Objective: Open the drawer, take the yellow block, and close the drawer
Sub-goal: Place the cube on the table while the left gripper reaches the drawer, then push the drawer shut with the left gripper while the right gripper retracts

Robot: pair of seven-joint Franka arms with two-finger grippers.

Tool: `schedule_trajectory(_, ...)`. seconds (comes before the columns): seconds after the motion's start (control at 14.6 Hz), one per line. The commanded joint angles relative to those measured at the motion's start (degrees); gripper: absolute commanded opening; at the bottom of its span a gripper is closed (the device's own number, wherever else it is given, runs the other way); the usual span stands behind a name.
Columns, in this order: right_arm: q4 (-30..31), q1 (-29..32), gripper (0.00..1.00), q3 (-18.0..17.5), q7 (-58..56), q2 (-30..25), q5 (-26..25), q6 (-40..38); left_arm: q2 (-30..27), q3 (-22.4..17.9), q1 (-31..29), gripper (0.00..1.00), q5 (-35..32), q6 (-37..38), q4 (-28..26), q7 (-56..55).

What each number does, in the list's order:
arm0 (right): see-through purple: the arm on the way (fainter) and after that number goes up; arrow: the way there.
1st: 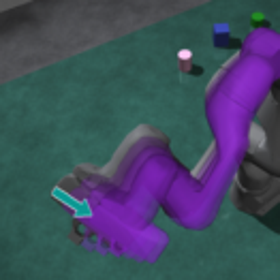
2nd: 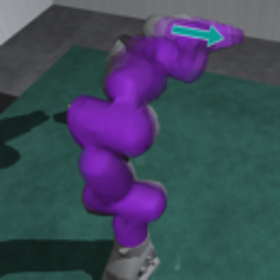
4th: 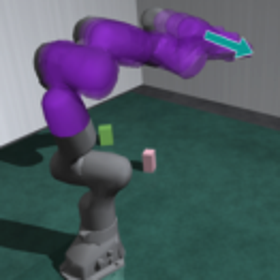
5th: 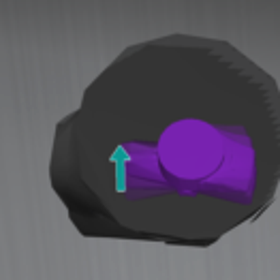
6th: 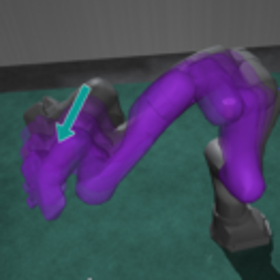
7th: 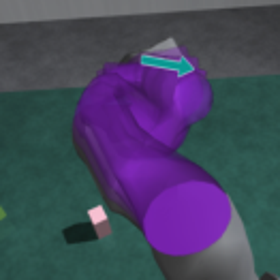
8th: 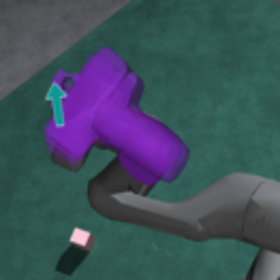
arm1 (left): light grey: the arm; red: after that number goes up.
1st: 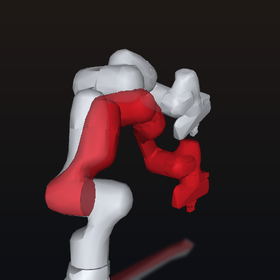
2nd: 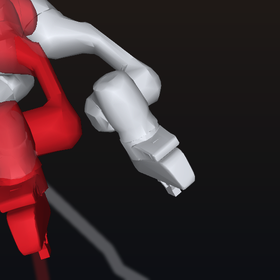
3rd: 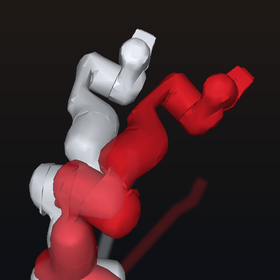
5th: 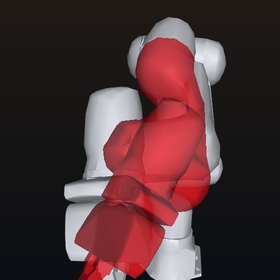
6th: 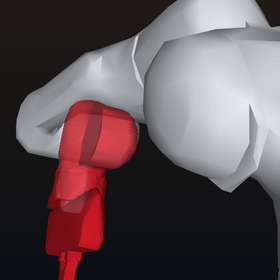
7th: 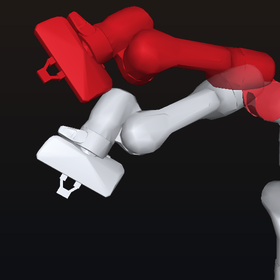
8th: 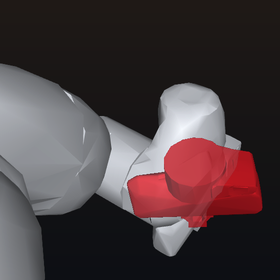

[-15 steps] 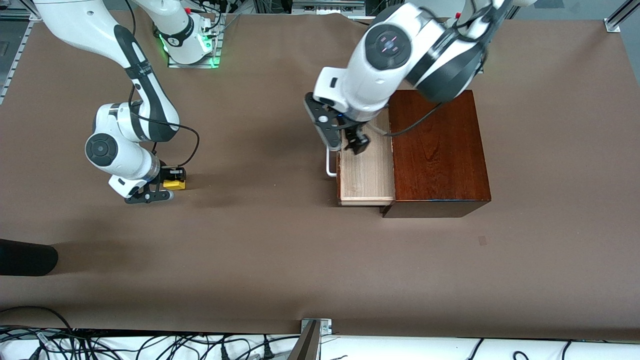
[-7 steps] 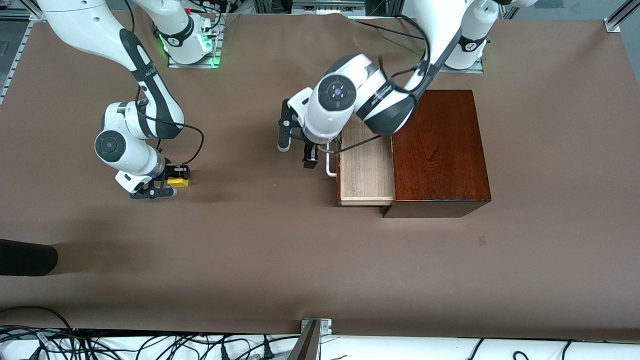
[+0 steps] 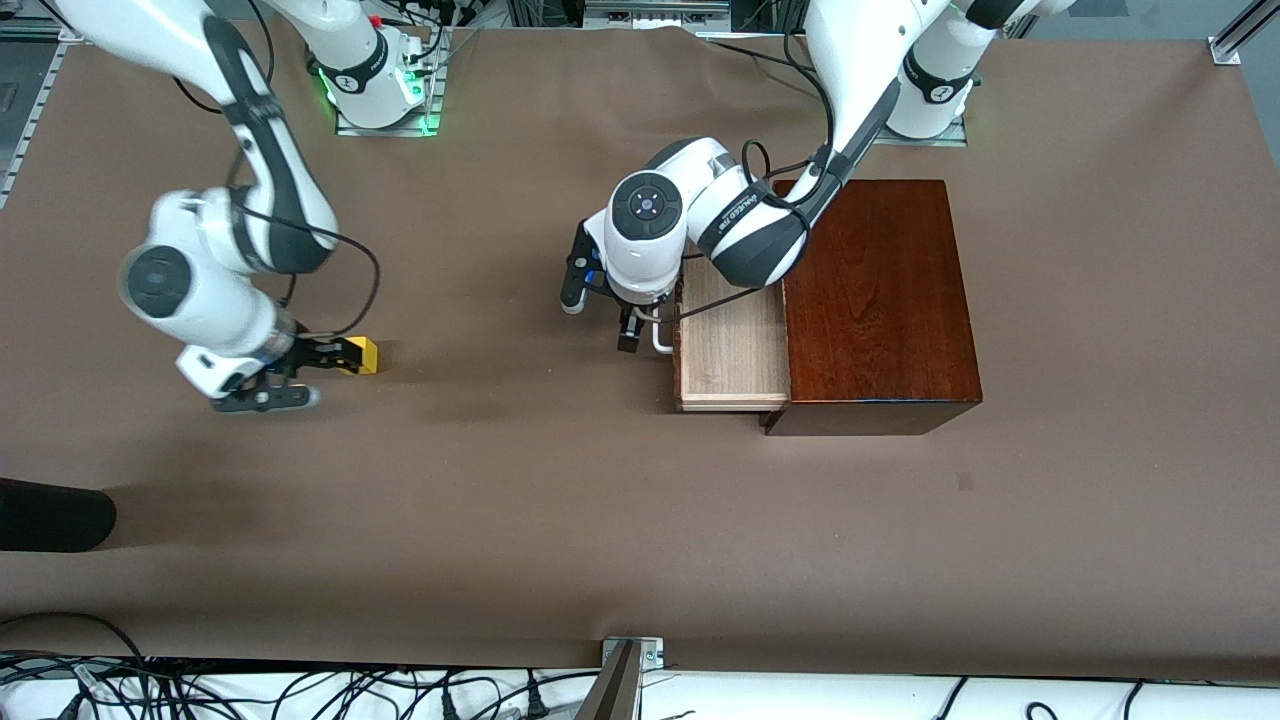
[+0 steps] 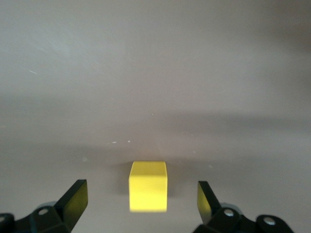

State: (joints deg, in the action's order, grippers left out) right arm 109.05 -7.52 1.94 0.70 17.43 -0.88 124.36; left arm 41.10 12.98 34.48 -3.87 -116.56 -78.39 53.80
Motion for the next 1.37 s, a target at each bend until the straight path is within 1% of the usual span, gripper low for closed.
schedule_trajectory(0.0, -6.03, 0.66, 1.00, -0.44, -2.45, -3.70, 0.44, -8.24, -1.28, -0.24, -0.20, 1.00, -1.58, 1.60, -2.37, 0.96)
schedule_trajectory(0.07, -7.26, 0.75, 1.00, -0.44, -4.11, -4.85, 0.70, -8.69, -1.20, -0.33, -0.29, 1.00, -1.58, 1.78, -2.73, 0.87)
schedule_trajectory(0.21, -7.63, 0.66, 1.00, -0.36, -4.74, -8.01, 0.88, -10.79, -1.37, -0.33, -0.47, 1.00, -1.92, 2.39, -2.82, 0.78)
schedule_trajectory(0.34, -7.63, 0.57, 1.00, -0.35, -5.01, -11.96, 0.97, -14.82, -2.42, -0.68, -0.99, 1.00, -2.10, 5.98, -2.82, 0.78)
schedule_trajectory(0.55, -9.46, 0.57, 1.00, -0.44, -5.27, -14.96, 0.88, -19.40, -2.95, -1.55, -1.26, 1.00, -2.89, 12.31, -2.29, -0.09)
schedule_trajectory(0.68, -13.40, 0.57, 1.00, -0.35, -5.27, -15.05, 0.88, -25.71, -3.48, -1.73, -1.44, 1.00, -3.95, 12.76, -2.20, -0.19)
schedule_trajectory(0.75, -15.25, 0.57, 1.00, -0.35, -5.19, -14.97, 0.88, -28.44, -3.57, -2.52, -1.44, 1.00, -4.04, 12.94, -2.12, -0.19)
schedule_trajectory(0.82, -16.23, 0.49, 1.00, -0.44, -5.27, -14.71, 0.88, -29.17, -3.57, -3.05, -1.52, 1.00, -4.04, 13.03, -2.12, -0.19)
schedule_trajectory(1.1, -16.33, 0.57, 1.00, -0.36, -5.18, -14.35, 0.88, -28.74, -4.27, -4.46, -1.52, 1.00, -4.12, 15.40, -2.12, -0.19)
schedule_trajectory(1.3, -17.99, 0.57, 1.00, -0.44, -5.18, -14.00, 0.80, -29.26, -4.80, -5.42, -1.52, 1.00, -4.12, 17.68, -2.12, -0.54)
